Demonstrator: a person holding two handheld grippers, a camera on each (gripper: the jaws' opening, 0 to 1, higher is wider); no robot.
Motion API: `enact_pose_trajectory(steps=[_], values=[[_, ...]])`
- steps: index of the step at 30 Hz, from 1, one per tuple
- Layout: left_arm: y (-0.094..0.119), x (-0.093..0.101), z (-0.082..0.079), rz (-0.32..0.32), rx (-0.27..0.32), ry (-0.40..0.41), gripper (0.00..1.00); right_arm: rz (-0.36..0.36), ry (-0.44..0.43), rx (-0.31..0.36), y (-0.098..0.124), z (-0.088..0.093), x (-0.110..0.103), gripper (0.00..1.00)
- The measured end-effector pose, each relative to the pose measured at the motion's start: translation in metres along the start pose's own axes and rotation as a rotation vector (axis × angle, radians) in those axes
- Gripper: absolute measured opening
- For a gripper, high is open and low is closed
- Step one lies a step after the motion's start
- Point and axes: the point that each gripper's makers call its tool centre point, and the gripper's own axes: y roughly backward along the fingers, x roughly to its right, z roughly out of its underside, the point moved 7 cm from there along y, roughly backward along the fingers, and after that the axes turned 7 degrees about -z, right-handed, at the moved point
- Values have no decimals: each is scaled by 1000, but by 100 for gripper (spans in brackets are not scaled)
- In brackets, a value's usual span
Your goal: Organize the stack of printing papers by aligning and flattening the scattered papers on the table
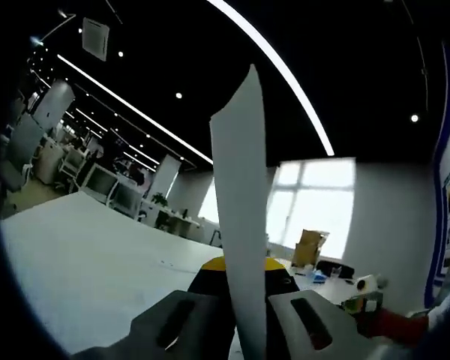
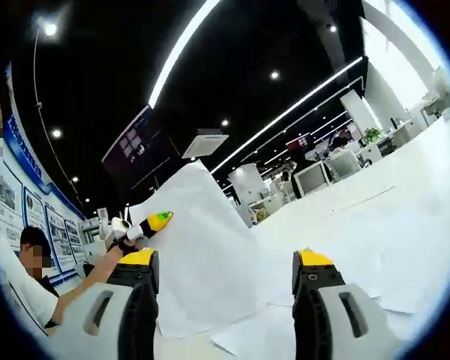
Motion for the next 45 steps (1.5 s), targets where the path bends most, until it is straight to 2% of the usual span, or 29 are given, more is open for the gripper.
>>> enact_pose_trajectory(steps=[8,11,19,29,33,39,45], values=[[3,-3,-1,-3,8,-9,6,43,64,-57,12,-9,7,69],[5,-4,0,-9,4,-11,5,58,98,-100,17,-14,10,70],[9,-9,3,-31,-12,-22,5,89,146,-151,27,-22,14,73],[13,-24,1,-78,-49,-174,6,138,164,-178,46,-27,26,73],[17,-28,6,-99,-61,-237,6,148,154,-178,50,-25,29,73],[21,-42,13,-132,-102,-299,6,162,144,-190,54,-22,34,72],[27,-49,19,-156,-118,-350,6,176,146,-202,58,-22,35,72]])
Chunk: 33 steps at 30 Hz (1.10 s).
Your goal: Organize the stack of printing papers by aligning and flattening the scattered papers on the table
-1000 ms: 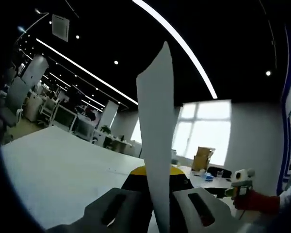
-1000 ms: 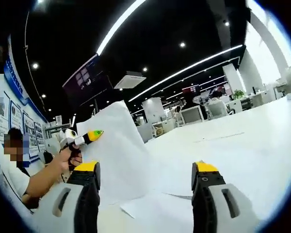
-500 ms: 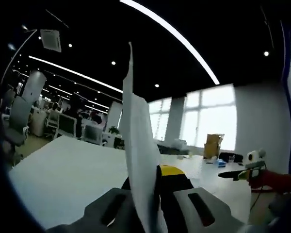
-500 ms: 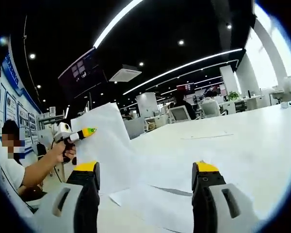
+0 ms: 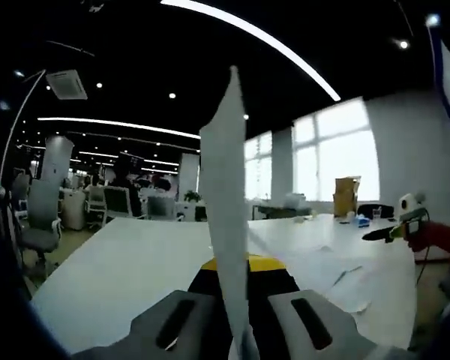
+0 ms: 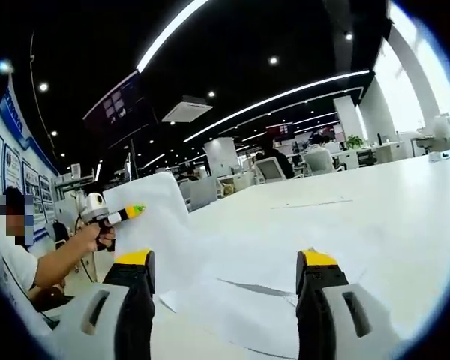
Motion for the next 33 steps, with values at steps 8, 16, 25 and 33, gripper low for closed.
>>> enact_pose_trajectory(steps=[8,16,25,33], values=[[6,-5,15,-15,-12,-32,6,17,26,-16,6,-2,2,72],[13,-8,33,-19,-7,-63,6,19,30,-36,8,-3,1,73],[13,-15,51,-38,-22,-75,6,31,60,-55,12,-6,2,73],[13,-16,58,-41,-23,-84,6,53,87,-79,12,-10,4,76]])
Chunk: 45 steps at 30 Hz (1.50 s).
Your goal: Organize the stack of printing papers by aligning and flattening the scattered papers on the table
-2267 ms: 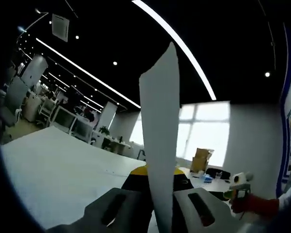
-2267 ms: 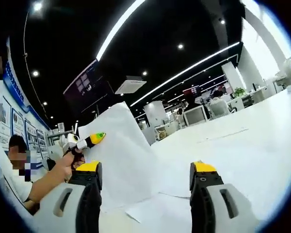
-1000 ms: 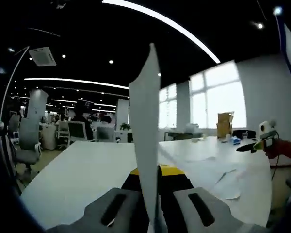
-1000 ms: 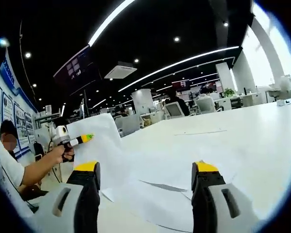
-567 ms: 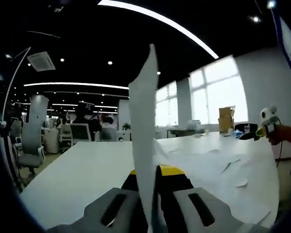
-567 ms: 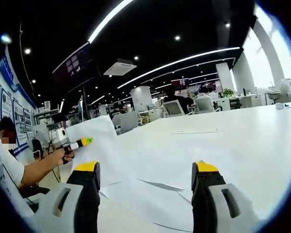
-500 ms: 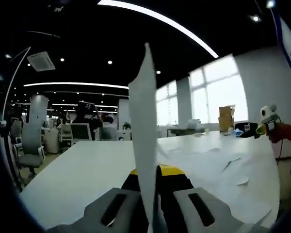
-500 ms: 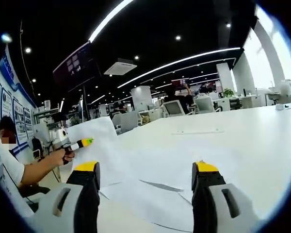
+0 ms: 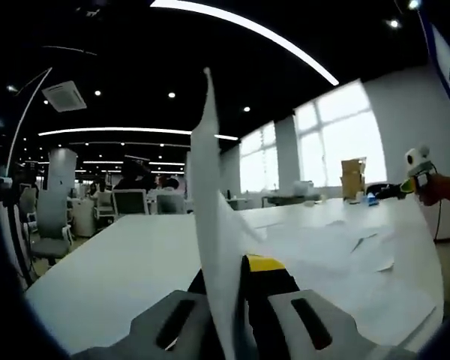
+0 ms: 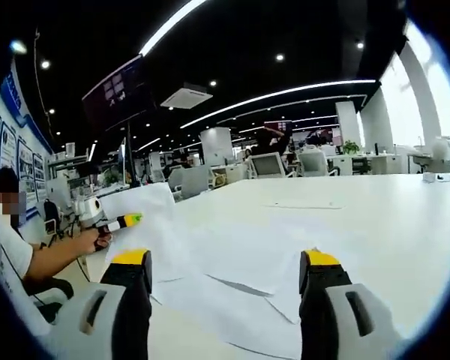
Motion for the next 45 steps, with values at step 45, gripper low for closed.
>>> enact_pose_trajectory(steps=[45], values=[[4,0,-4,10,47,-48,6,89,81,-120,-22,-31,5,81]])
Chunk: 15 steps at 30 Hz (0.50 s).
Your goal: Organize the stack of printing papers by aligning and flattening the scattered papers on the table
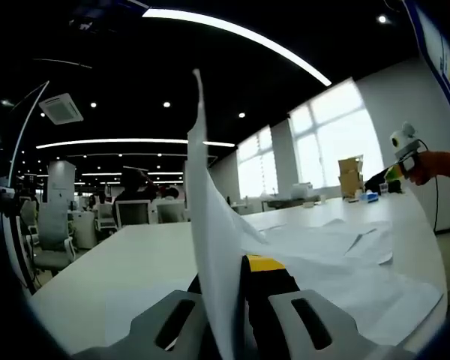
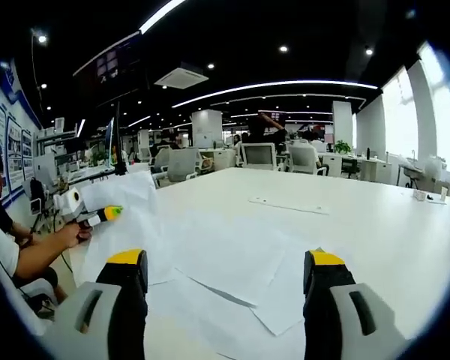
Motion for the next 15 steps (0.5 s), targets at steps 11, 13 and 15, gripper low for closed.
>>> enact_pose_trajectory(steps=[11,13,15], values=[[-3,3,-3,-2,3,-7,6,25,8,-10,-5,-6,12,82],[-3,3,-3,-2,2,-7,6,25,3,-16,-7,-6,14,82],[-3,4,-3,0,2,-9,6,29,3,-21,-7,-5,14,84]])
